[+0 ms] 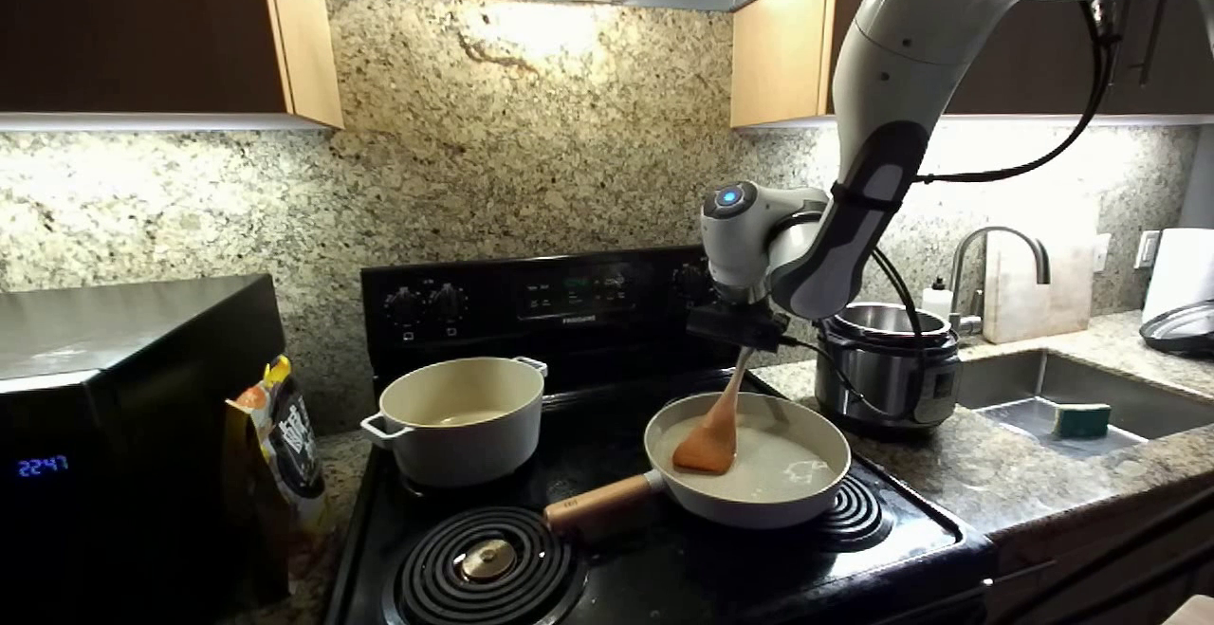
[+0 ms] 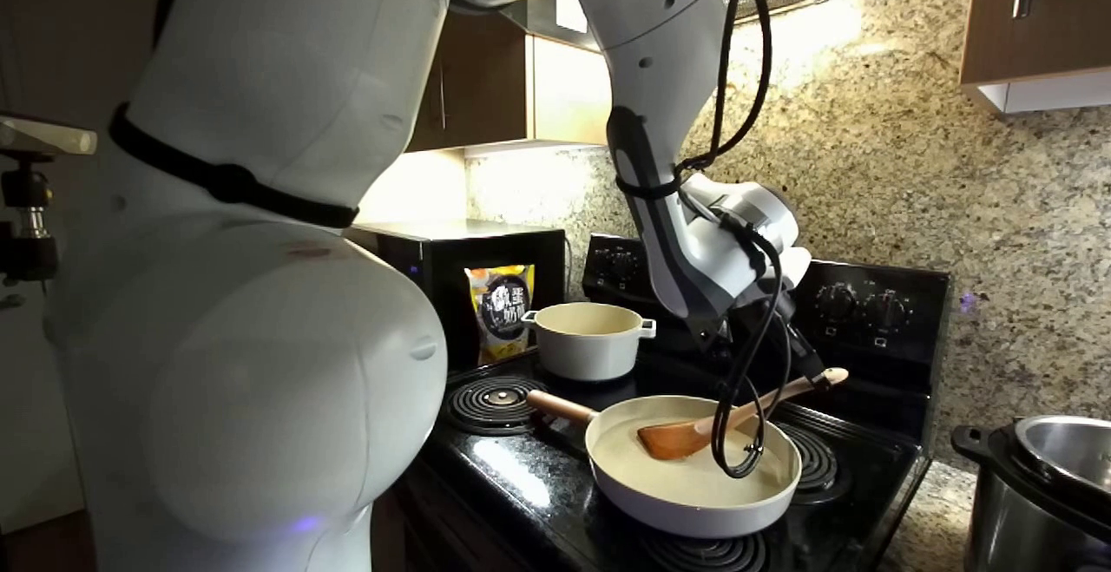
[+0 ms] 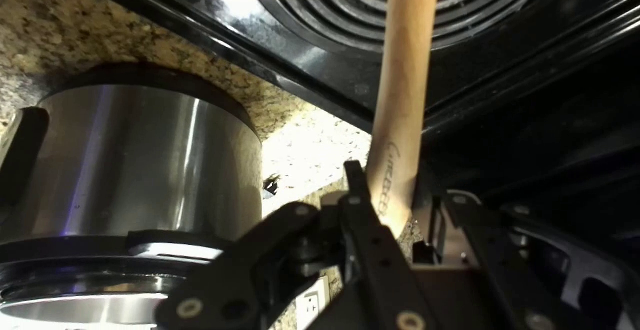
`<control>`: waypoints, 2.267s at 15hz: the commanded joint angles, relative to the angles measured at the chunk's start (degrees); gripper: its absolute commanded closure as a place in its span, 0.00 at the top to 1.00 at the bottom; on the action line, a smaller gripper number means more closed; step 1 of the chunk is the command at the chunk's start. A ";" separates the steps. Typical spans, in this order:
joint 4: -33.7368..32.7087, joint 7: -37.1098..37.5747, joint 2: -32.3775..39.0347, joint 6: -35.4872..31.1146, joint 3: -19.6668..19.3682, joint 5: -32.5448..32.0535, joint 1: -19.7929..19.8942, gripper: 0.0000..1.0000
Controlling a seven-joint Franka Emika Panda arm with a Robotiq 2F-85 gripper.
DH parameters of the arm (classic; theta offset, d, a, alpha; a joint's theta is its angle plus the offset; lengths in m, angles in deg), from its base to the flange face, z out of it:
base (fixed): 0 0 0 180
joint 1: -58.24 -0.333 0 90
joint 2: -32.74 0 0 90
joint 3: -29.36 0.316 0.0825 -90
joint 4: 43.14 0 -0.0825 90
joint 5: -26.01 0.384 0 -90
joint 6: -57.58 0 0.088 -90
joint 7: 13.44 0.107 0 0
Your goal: Use the spatula to stir the contents in the pan
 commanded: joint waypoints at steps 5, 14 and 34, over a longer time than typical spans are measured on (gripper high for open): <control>-0.66 -1.20 0.13 0.57 -3.94 -1.53 1.87 0.11; 4.41 -1.25 -1.06 0.32 -5.10 -1.34 1.19 0.11; 0.29 -4.06 -0.17 -0.63 -3.40 -1.64 2.83 0.11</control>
